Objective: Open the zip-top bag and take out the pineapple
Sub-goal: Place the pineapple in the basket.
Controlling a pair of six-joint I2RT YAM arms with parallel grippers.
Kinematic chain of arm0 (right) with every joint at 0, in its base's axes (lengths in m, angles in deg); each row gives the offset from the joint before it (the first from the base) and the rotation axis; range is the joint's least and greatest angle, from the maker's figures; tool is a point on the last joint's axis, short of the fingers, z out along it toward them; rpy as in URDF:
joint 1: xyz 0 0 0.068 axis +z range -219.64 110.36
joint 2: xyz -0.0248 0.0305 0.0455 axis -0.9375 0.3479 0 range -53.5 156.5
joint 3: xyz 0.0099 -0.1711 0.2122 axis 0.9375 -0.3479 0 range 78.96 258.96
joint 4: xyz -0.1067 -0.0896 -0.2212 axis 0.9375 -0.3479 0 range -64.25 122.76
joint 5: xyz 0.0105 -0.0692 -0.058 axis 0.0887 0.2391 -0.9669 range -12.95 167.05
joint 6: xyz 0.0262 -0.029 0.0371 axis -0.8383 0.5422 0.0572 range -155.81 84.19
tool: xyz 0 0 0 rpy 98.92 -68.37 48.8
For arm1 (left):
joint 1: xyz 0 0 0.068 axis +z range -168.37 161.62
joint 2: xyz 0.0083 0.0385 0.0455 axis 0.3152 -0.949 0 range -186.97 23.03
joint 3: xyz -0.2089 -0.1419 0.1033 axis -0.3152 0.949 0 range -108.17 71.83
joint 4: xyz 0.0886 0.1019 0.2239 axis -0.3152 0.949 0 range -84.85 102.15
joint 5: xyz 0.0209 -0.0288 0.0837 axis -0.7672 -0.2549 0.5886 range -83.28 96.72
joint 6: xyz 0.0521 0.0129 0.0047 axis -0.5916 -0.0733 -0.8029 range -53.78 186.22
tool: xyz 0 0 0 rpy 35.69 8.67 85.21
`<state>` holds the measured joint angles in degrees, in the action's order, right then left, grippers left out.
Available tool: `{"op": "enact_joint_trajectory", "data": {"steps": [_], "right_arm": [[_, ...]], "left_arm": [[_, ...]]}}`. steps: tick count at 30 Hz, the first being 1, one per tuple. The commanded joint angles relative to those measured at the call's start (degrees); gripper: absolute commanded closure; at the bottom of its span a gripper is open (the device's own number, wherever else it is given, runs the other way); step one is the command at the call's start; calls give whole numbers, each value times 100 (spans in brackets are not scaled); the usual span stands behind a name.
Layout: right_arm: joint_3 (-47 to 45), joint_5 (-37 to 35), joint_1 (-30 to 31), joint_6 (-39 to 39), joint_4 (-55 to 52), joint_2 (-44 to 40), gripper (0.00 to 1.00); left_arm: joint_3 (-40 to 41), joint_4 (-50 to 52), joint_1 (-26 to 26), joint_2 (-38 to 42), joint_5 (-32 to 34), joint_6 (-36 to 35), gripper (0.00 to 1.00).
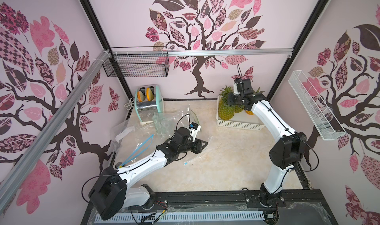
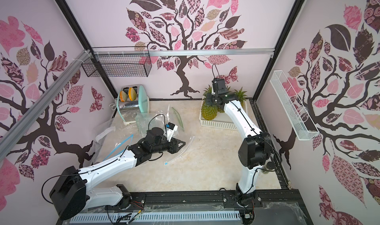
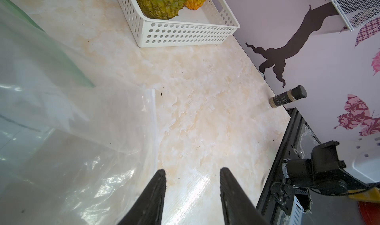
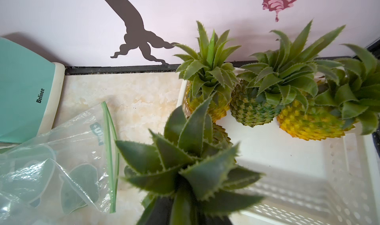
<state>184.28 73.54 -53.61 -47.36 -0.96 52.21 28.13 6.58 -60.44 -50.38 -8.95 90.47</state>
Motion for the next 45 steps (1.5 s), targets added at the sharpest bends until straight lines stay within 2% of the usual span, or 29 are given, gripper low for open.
{"op": "enact_joint_trajectory", "data": {"steps": [1,31,36,40,43,45], "right_arm": [[243,41,-21,-20,528,-141,100],[-356,165,-249,-239,710,515,99],[-485,176,-265,-306,822,468,83],[-543,162,-271,-291,817,314,74],[-638,131,-276,-269,823,131,62],[-724,135,-280,-260,816,-27,48]], "left_arm": [[-103,-196,-21,-86,19,40,54],[-172,-282,-21,-435,-138,101,54],[-208,-276,-22,-458,-117,87,54],[-218,-280,-21,-493,-95,95,54],[-231,-294,-21,-534,-65,106,54],[-258,-306,-21,-567,-14,82,52]]}}
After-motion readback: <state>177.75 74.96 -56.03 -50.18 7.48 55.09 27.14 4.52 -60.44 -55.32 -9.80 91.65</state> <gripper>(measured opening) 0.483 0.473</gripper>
